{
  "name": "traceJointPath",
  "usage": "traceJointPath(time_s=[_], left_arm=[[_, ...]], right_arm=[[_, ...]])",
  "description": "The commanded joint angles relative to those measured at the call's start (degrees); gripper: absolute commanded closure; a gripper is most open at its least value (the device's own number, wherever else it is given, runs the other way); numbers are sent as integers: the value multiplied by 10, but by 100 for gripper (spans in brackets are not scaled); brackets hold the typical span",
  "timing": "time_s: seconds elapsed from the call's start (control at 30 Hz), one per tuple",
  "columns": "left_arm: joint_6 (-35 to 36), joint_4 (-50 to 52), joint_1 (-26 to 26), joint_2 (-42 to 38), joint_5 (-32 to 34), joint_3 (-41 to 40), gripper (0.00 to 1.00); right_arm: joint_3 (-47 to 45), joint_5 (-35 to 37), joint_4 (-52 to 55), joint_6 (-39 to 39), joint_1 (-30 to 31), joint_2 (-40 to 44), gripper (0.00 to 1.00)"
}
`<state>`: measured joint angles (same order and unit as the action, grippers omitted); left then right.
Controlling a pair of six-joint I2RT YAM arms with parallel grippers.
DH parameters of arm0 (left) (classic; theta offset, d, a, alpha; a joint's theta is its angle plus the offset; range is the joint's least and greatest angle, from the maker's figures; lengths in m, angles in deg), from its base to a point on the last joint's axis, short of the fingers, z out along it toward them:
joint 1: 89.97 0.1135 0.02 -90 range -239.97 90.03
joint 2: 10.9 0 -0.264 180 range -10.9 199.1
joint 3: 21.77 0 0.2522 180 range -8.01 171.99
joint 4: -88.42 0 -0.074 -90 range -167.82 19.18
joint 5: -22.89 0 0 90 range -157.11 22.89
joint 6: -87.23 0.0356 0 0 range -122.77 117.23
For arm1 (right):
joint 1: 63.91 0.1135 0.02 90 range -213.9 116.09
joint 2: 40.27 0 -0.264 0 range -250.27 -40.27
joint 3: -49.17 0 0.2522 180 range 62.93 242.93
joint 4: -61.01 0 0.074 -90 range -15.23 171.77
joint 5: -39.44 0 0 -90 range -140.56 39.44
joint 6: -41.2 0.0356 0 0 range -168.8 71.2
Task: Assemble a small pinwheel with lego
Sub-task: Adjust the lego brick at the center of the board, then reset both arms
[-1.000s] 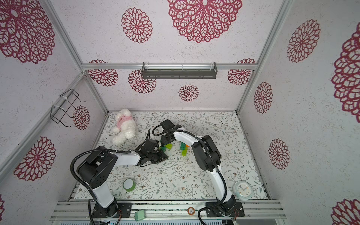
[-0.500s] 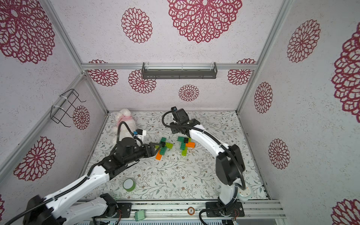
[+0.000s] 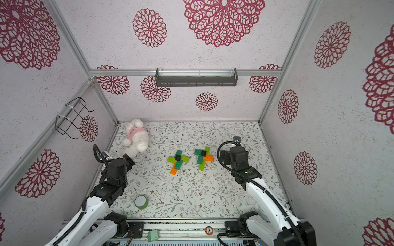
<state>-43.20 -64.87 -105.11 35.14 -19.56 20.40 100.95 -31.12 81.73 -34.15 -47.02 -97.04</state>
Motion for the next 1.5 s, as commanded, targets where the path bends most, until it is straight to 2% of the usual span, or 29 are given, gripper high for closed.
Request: traceJointPath(time_s=[0.0,0.07,0.13,0.2,0.23,0.27,0.3,0.37,0.43,0.5,0.63,0.67,0.73,0.8,0.87,0.9,0.97,1.07,1.47], left_arm=[[70,-86,22,14,162,-37,3],[114,-138,40,19,137,-51,3],[169,-257,57,37,103,-89,3],[185,-341,91,77,63,-119,3],[188,-377,112,100,21,-131,3],[195,-415,129,121,-24,-142,3],[207,-464,138,150,-35,-149,3],[232,-499,138,167,-79,-149,3],[259,-594,146,215,-88,-159,3],[272,-619,156,257,-120,-141,3],[301,-598,159,302,-156,-96,3],[310,-634,161,320,-172,-107,3],[322,-805,175,417,-199,-144,3],[357,-929,166,481,-209,-153,3],[342,-817,158,436,-202,-129,3],[323,-719,167,413,-204,-98,3],[314,-648,186,427,-215,-50,3],[304,-622,189,422,-221,-45,3],[300,-623,200,421,-230,-45,3]], right_arm=[[-52,24,-114,19,-51,32,1],[-94,-6,-179,-9,-80,33,1],[-144,3,-254,-21,-98,32,1],[-186,9,-324,-35,-110,27,1],[-202,18,-355,-42,-114,20,1],[-209,21,-377,-47,-122,9,1],[-213,16,-393,-50,-132,-8,1],[-218,4,-426,-65,-154,-45,1],[-232,1,-486,-78,-171,-91,1],[-246,-22,-553,-81,-186,-139,1],[-242,-61,-637,-103,-192,-189,1],[-231,-63,-621,-96,-194,-197,1],[-210,-89,-611,-82,-203,-217,1],[-225,-119,-688,-82,-207,-255,1],[-216,-119,-668,-97,-197,-258,1],[-215,-129,-679,-102,-196,-268,1],[-208,-128,-680,-117,-185,-284,1],[-233,-106,-748,-127,-169,-310,1],[-229,-100,-743,-129,-167,-312,1]])
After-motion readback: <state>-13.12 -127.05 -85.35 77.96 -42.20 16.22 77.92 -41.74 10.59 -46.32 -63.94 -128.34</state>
